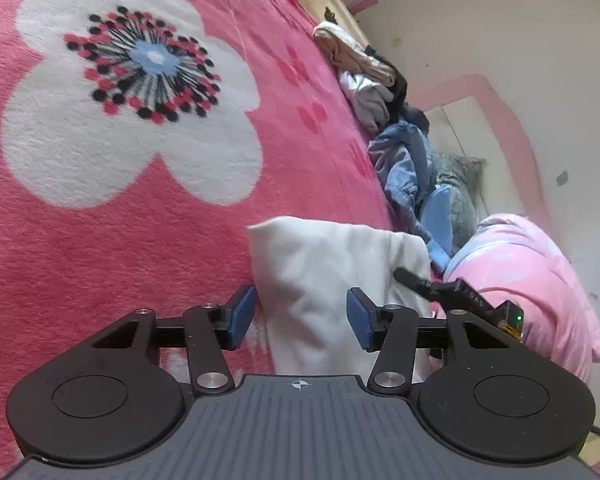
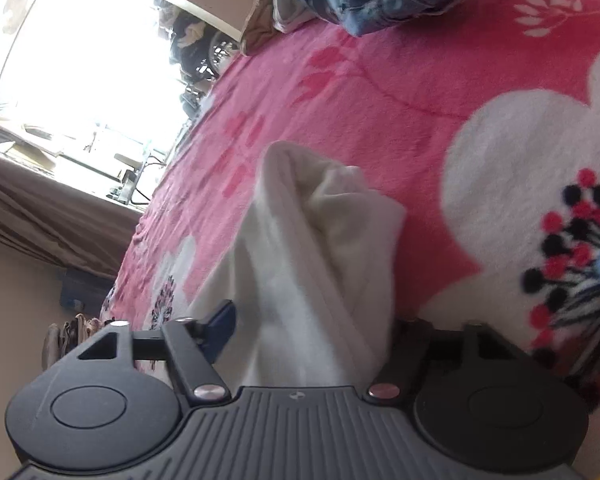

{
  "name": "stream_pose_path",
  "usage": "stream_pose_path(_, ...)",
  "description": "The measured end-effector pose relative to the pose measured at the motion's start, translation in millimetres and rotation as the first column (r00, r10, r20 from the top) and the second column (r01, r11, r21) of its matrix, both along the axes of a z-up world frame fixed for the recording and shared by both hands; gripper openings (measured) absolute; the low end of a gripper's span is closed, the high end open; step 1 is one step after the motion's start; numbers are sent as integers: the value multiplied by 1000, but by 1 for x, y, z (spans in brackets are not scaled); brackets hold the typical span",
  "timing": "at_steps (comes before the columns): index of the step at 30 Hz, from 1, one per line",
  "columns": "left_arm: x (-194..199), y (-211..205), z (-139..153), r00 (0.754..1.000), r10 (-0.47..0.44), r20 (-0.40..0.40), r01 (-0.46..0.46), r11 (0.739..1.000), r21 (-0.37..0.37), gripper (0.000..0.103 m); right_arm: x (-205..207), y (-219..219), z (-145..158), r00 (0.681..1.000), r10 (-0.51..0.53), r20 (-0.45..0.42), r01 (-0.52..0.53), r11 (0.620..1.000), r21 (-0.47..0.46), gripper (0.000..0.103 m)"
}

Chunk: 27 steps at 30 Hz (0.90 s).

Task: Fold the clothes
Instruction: 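Pinch the sweatshirt edge with the right gripper, then pinch the edge with the left gripper while the right gripper lifts and folds it over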

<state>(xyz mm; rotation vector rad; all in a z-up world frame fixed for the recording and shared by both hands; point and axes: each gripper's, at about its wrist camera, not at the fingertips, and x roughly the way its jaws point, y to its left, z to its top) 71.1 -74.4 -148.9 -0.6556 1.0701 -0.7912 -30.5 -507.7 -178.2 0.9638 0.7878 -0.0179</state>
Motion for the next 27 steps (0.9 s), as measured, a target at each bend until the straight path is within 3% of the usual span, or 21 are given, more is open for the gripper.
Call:
stream_pose_path(4,-6,-27,-2,999,-33,22,32,998,50,53,1,5,2,1000,-7,-6,6,1000,-17,76)
stream_pose_path(11,-9,-29,4,999,-24,40,19,993,116,53,-3,-1,0,1000,-18,-8,18,1000,-11,56)
stream_pose_path(16,-11,-13,9,999,-43,33,38,989,146,58,-2,-3,-3,1000,-26,0,26,1000,13,58)
stream_pose_path(21,-9,-25,-3,998,-62,4,61,994,85,74,-2,-3,-4,999,-32,4,32,999,24,59)
stream_pose_path(27,0,-53,-6,997,-71,0,71,994,77,78,1,-6,-5,1000,-26,-5,26,999,32,60)
